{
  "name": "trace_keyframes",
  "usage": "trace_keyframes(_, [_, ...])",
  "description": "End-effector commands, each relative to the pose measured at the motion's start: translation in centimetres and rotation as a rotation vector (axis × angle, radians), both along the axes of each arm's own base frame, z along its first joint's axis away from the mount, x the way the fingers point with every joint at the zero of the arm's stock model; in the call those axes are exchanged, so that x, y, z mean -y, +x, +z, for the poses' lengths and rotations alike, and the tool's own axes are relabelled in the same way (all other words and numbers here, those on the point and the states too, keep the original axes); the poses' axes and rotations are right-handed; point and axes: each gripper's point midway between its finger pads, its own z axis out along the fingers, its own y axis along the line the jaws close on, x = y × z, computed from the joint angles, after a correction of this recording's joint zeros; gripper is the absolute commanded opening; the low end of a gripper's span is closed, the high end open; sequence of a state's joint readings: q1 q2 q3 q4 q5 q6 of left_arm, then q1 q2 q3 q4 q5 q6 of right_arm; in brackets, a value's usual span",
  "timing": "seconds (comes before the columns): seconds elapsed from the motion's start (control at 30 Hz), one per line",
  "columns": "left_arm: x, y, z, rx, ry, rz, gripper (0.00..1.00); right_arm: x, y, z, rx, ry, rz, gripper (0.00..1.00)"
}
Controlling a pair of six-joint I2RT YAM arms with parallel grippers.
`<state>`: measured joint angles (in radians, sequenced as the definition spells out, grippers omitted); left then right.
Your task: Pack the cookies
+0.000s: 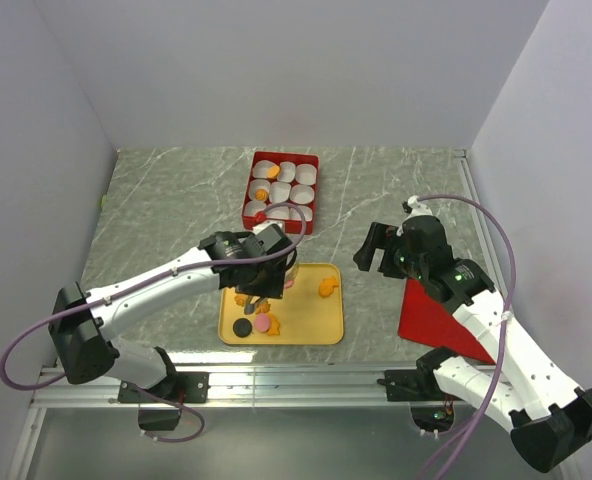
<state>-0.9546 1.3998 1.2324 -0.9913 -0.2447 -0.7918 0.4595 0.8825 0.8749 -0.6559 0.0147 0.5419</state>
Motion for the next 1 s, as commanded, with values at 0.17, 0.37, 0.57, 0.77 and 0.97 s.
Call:
trace_keyframes(0.17, [1.4,-0.8,-1.3,-0.006,0.060,-0.015,0.58,0.7,0.0,0.4,0.018,-0.010,-0.029,1.00])
trace_keyframes(0.37, [1.2,-0.8,-2.1,-0.011,0.094,-0.008,0.58,1.0,-0.2,0.4,0.025,-0.013,-0.041,1.00])
trace_keyframes(0.57, [1.4,-0.9,-2.5,-0.021,0.097,-0.017,0.47,1.0,-0.1,0.3,0.022,-0.017,-0.046,1.00])
trace_keyframes(0.77, [1.1,-1.0,-2.2,-0.021,0.103,-0.013,0.41,1.1,0.0,-0.1,0.017,-0.021,-0.050,1.00])
trace_keyframes(0.97, [1.2,0.7,1.8,0.066,0.106,-0.002,0.42,1.1,0.0,-0.2,0.014,-0.025,-0.052,1.00])
